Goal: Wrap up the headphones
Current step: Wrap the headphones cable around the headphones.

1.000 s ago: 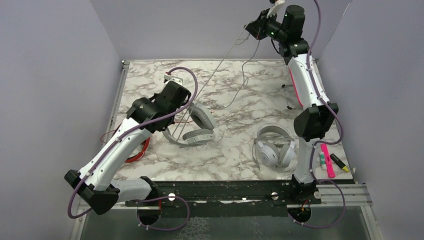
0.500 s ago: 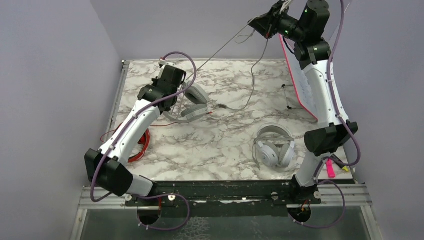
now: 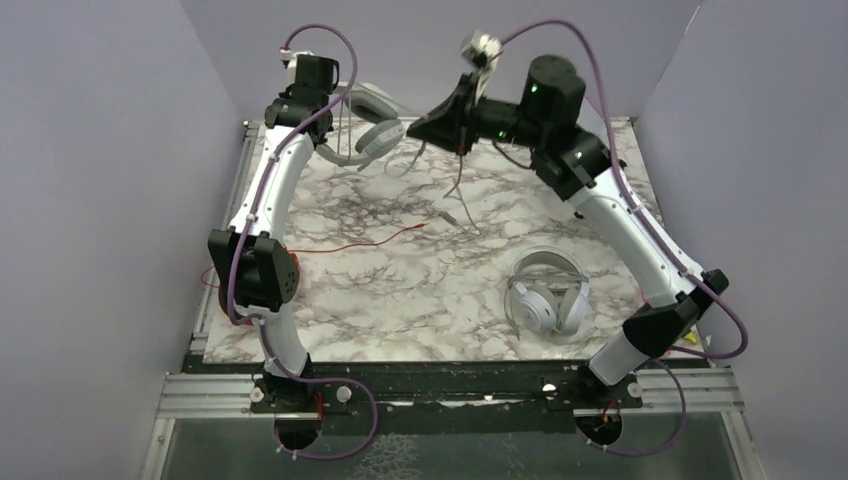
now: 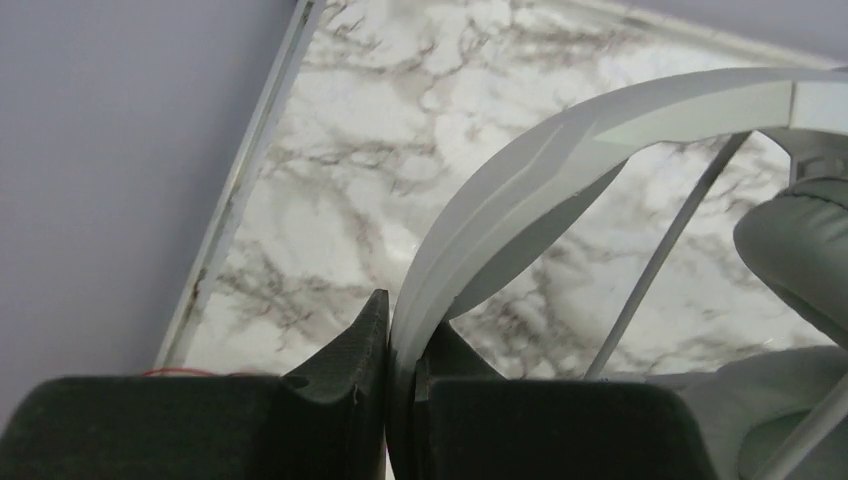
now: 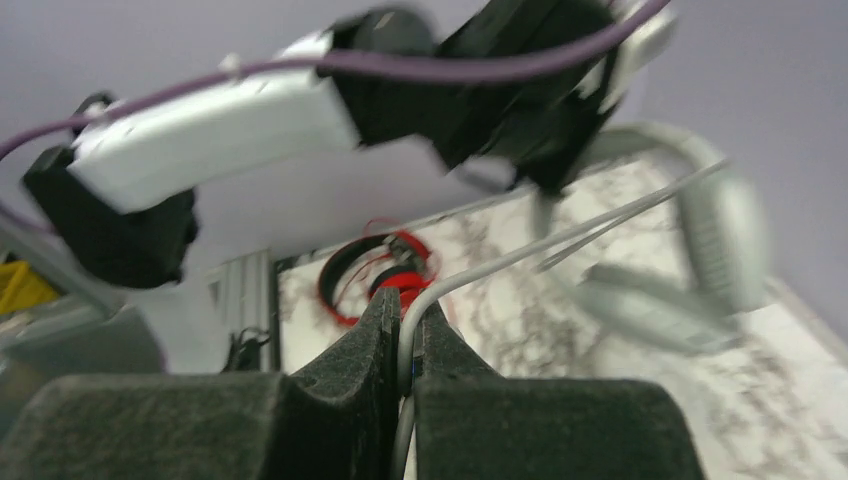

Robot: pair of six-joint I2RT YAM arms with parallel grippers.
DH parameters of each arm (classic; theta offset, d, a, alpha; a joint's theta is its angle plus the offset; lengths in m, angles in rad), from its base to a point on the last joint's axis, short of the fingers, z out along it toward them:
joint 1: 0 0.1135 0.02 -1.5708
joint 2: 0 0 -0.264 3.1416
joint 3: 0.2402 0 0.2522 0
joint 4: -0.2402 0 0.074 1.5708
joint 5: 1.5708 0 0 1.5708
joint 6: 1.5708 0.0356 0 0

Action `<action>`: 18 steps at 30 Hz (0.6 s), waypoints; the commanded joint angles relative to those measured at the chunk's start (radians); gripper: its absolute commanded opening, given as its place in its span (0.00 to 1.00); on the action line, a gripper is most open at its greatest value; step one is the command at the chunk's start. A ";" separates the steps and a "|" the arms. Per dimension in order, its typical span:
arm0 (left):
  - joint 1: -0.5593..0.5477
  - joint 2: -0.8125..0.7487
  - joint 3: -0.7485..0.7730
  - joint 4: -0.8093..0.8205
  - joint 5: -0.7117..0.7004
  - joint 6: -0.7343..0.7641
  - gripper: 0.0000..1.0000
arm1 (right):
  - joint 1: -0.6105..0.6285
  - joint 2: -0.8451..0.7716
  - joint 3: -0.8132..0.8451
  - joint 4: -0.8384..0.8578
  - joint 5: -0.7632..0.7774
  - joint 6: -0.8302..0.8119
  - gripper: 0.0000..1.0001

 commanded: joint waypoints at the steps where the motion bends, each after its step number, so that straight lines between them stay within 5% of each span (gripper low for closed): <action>1: 0.117 0.086 0.248 -0.021 0.223 -0.192 0.00 | 0.161 -0.137 -0.201 0.074 0.099 -0.032 0.00; 8: 0.172 0.094 0.419 -0.021 0.419 -0.300 0.00 | 0.267 -0.280 -0.631 0.382 0.093 0.099 0.00; 18: 0.172 -0.130 0.333 0.144 0.808 -0.484 0.00 | 0.276 -0.109 -0.916 0.861 0.106 0.373 0.00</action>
